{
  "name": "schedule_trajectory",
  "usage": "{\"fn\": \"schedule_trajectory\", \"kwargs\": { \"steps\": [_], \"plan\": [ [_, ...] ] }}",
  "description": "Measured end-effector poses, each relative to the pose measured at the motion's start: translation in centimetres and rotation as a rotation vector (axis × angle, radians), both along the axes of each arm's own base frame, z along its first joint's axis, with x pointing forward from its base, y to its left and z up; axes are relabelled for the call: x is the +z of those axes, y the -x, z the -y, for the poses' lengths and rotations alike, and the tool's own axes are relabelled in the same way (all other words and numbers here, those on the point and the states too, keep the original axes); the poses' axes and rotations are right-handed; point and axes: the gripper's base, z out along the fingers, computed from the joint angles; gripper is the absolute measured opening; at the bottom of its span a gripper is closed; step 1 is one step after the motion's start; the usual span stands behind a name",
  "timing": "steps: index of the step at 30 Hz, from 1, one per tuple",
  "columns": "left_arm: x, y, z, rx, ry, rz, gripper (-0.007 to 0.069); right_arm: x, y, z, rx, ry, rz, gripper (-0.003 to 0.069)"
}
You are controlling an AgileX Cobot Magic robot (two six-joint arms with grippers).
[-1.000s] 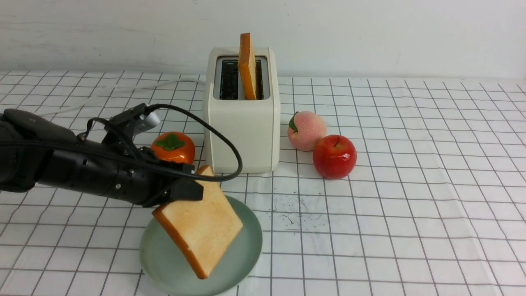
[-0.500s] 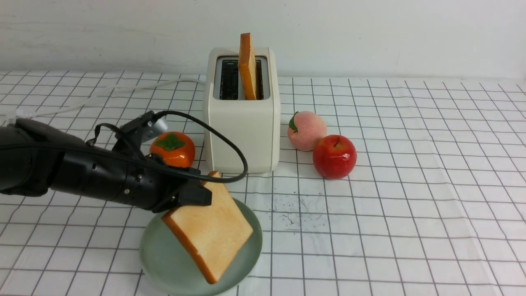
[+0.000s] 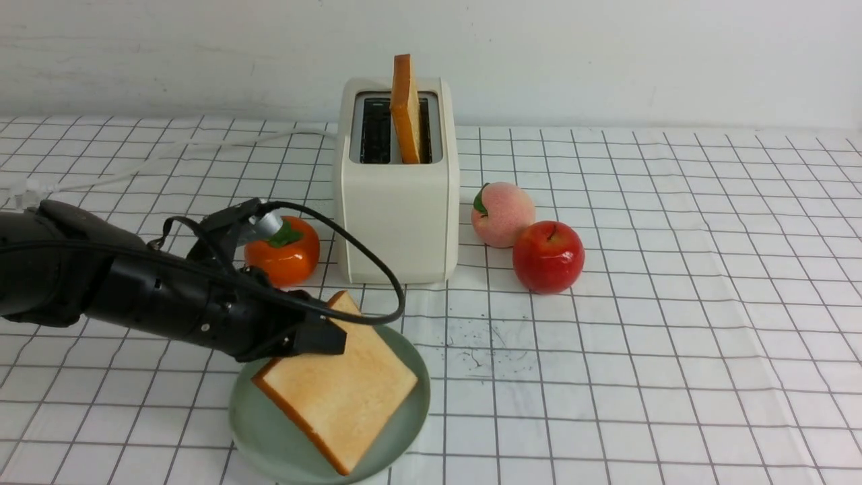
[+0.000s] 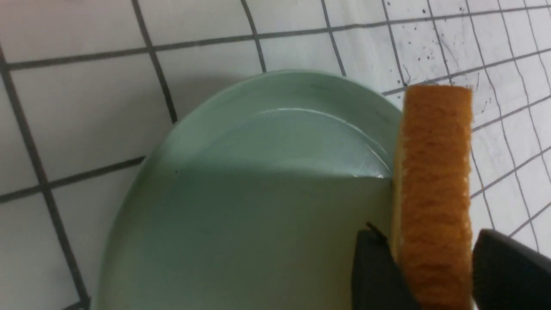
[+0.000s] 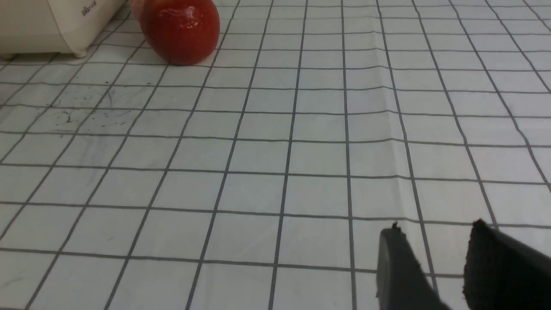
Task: Take toasted bread from bread machine on white checkered table place on plate.
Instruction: 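Place the slice of bread on the plate with the left gripper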
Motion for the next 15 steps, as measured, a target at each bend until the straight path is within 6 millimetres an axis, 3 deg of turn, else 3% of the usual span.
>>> {"fn": "schedule_trajectory", "kwargs": {
  "steps": [6, 11, 15],
  "plan": [
    [1.6, 0.5, -0.4, -0.042, -0.07, 0.074, 0.0468, 0.0, 0.0, 0.0, 0.0, 0.0, 0.0, 0.024],
    [3.5, 1.0, -1.0, -0.053, -0.151, 0.18, 0.0492, 0.0, 0.0, 0.0, 0.0, 0.0, 0.0, 0.024],
    [6.7, 1.8, -1.6, -0.03, -0.203, 0.318, 0.0494, 0.0, 0.0, 0.0, 0.0, 0.0, 0.0, 0.024]
  ]
}}
